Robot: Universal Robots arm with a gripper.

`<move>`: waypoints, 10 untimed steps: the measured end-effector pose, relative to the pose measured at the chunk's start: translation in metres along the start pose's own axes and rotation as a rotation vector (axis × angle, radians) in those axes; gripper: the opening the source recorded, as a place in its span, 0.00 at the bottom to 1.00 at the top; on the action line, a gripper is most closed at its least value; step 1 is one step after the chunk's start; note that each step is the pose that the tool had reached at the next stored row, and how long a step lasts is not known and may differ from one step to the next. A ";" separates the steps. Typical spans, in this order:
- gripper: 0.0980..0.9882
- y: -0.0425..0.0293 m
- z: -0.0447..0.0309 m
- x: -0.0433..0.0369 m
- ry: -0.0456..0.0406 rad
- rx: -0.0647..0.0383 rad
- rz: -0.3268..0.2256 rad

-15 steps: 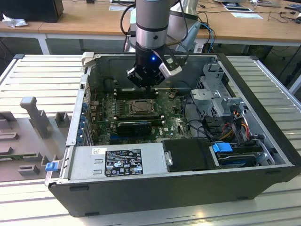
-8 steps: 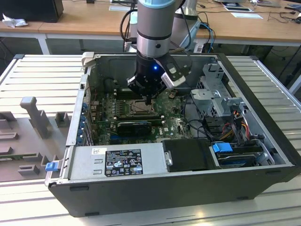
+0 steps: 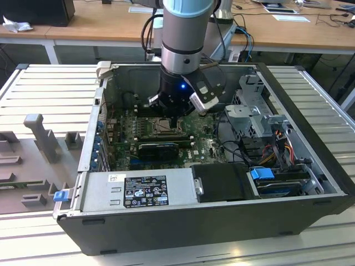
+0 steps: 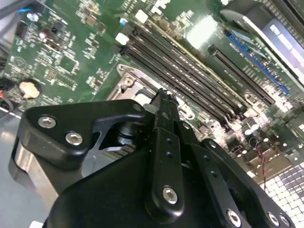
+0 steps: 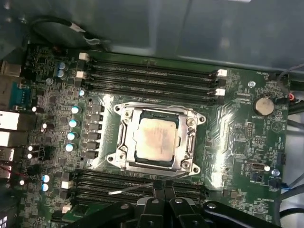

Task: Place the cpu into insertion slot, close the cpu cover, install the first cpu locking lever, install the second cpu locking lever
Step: 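Install the second cpu locking lever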

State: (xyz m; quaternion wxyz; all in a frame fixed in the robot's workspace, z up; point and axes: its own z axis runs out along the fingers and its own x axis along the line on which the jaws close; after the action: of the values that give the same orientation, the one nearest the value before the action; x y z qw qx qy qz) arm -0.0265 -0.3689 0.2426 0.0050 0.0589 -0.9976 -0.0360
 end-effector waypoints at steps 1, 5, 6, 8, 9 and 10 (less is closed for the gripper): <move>0.01 0.0000 0.0015 0.0051 -0.0001 -0.003 -0.001; 0.01 -0.0001 0.0080 0.0127 -0.0006 -0.011 -0.007; 0.01 -0.0004 0.0110 0.0127 -0.0006 -0.012 -0.010; 0.01 -0.0008 0.0178 0.0133 0.0000 -0.012 -0.018; 0.01 -0.0009 0.0207 0.0151 0.0002 -0.013 -0.023; 0.01 -0.0020 0.0218 0.0177 0.0003 -0.016 -0.026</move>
State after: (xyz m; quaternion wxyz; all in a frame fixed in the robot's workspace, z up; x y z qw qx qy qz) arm -0.0442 -0.3714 0.2208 0.0052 0.0721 -0.9964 -0.0441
